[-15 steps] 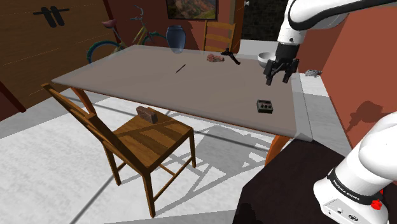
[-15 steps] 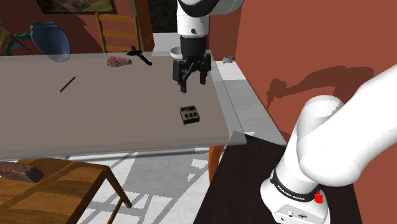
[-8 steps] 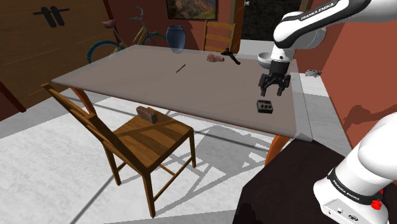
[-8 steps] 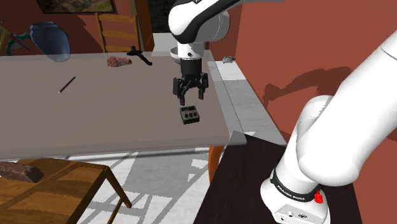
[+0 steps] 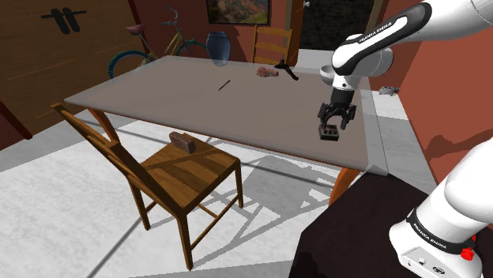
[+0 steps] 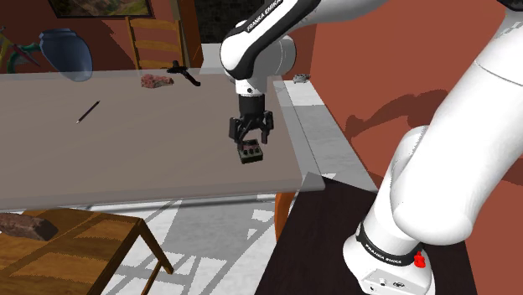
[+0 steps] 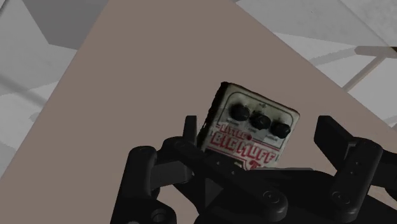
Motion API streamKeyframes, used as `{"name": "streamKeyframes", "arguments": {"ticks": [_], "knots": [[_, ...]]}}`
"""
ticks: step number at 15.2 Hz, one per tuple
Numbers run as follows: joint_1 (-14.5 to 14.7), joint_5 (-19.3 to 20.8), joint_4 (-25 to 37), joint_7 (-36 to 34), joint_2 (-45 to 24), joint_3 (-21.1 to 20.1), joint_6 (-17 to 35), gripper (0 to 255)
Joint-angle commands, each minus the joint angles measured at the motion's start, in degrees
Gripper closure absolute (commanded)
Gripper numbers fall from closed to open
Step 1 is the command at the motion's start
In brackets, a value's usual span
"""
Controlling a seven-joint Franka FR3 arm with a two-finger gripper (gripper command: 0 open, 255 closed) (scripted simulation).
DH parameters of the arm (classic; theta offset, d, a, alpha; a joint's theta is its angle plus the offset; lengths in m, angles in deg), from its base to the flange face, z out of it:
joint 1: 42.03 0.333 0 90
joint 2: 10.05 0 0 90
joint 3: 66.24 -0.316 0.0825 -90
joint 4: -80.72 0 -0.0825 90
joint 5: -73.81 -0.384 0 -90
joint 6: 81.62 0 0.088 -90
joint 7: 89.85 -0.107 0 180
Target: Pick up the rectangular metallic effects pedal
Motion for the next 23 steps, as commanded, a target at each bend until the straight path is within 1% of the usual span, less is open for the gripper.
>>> {"name": "streamKeyframes", "arguments": {"ticks": [1, 2, 3, 12, 23], "knots": [[0.0, -0.3, -0.7, 0.6, -0.7, 0.1, 1.4, 0], [0.0, -0.3, -0.7, 0.6, -0.7, 0.1, 1.4, 0], [-0.1, -0.3, -0.7, 0.7, -0.8, 0.2, 1.4, 255], [0.0, -0.3, -0.7, 0.6, -0.7, 0.1, 1.4, 255], [-0.4, 1.8, 3.3, -2.2, 4.3, -0.2, -7.2, 255]]}}
